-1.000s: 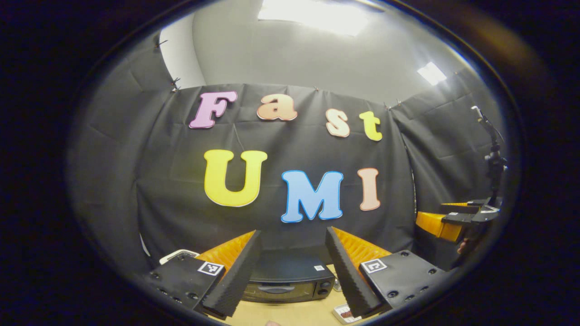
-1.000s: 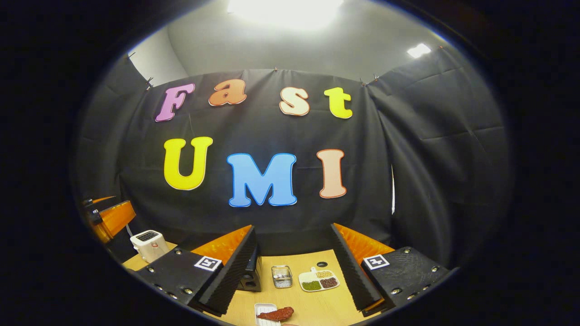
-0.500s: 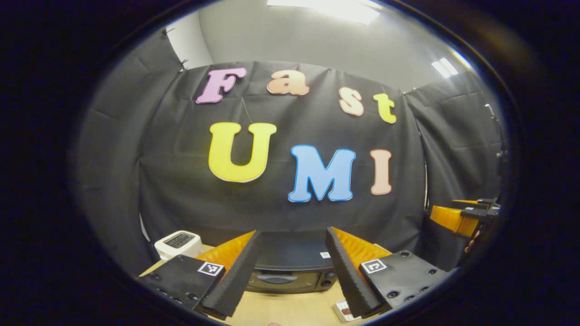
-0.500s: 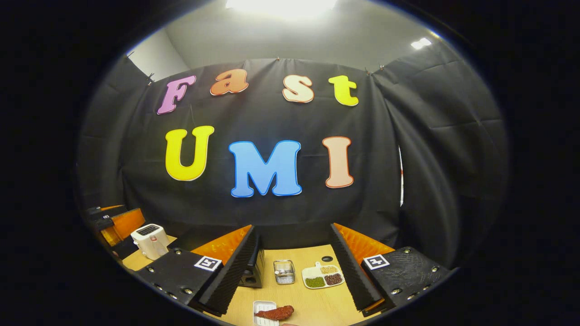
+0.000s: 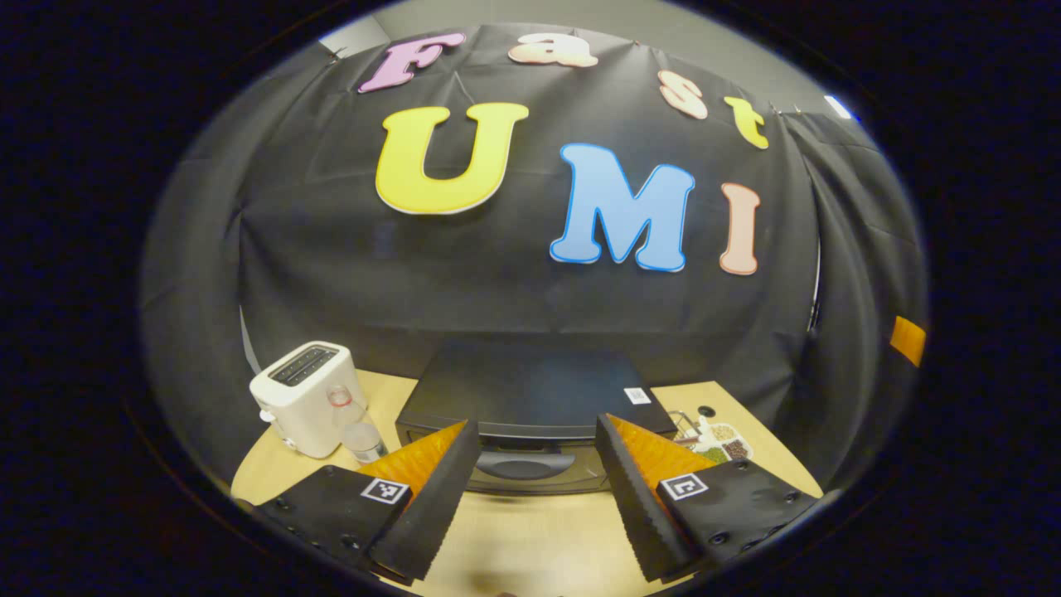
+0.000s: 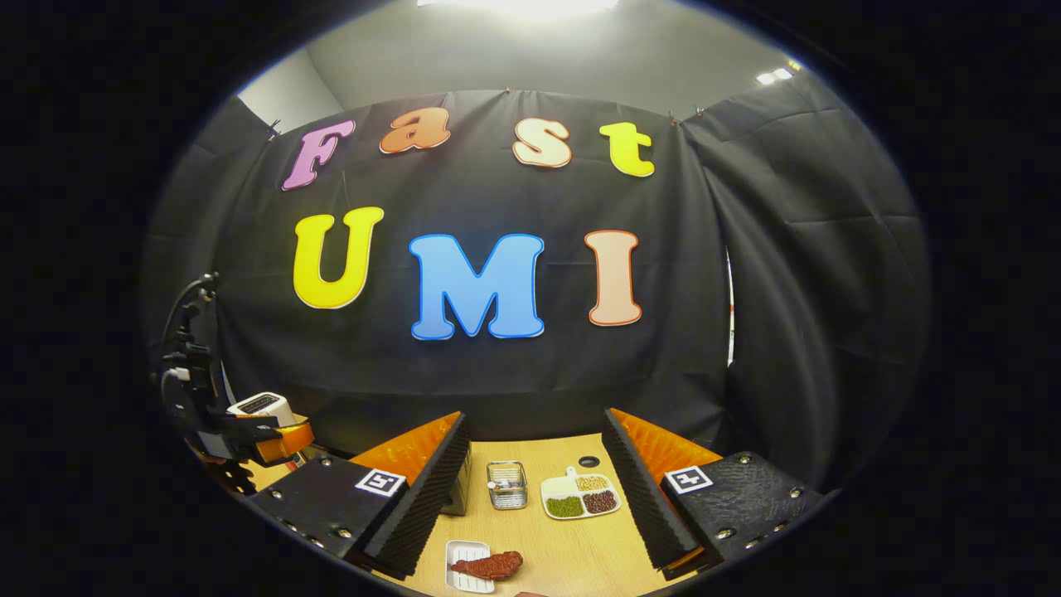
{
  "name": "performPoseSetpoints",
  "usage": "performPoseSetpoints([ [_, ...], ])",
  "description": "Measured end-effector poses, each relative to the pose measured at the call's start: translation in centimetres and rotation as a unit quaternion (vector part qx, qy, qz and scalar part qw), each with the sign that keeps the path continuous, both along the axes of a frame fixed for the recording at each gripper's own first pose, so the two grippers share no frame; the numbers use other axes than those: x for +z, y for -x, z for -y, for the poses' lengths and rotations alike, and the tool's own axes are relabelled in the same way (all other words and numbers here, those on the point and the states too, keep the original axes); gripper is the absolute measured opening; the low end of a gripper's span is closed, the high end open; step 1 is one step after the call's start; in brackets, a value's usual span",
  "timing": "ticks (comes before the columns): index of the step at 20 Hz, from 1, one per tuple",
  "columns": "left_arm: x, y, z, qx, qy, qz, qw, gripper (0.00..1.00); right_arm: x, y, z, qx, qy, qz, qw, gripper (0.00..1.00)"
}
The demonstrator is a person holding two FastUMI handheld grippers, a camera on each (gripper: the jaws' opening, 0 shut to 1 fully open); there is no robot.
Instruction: Open the electric oven with the left hand, put the food in, and close the electric oven.
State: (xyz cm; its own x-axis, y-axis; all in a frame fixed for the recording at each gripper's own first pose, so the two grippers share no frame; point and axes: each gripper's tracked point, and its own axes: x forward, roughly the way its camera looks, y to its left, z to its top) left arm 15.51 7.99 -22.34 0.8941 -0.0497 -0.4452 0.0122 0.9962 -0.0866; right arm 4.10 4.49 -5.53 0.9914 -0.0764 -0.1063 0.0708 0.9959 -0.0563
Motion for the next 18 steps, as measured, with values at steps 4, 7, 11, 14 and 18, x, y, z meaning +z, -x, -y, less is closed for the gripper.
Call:
performPoseSetpoints([
  [4,-4.3,-2.7,0.0,-0.004,-0.01,-0.038,0.999,0.98,-0.6,0.0,0.4,-0.005,0.01,-0.009,1.0,0.98],
  [7,-7.1,-4.3,0.0,-0.01,-0.021,-0.064,0.998,0.95,-0.6,0.1,0.9,-0.012,0.019,-0.01,1.0,0.98],
  [11,-9.8,-5.5,-0.2,-0.013,-0.044,-0.083,0.995,0.95,-0.8,0.2,1.6,-0.024,0.022,-0.014,0.999,0.98],
  [14,-10.5,-6.2,-0.2,-0.016,-0.058,-0.084,0.995,0.95,-0.8,0.0,1.5,-0.026,0.022,-0.018,0.999,0.98],
  [18,-10.5,-6.3,-0.1,-0.011,-0.068,-0.085,0.994,0.98,-0.7,-0.2,1.0,-0.021,0.025,-0.016,0.999,0.98],
])
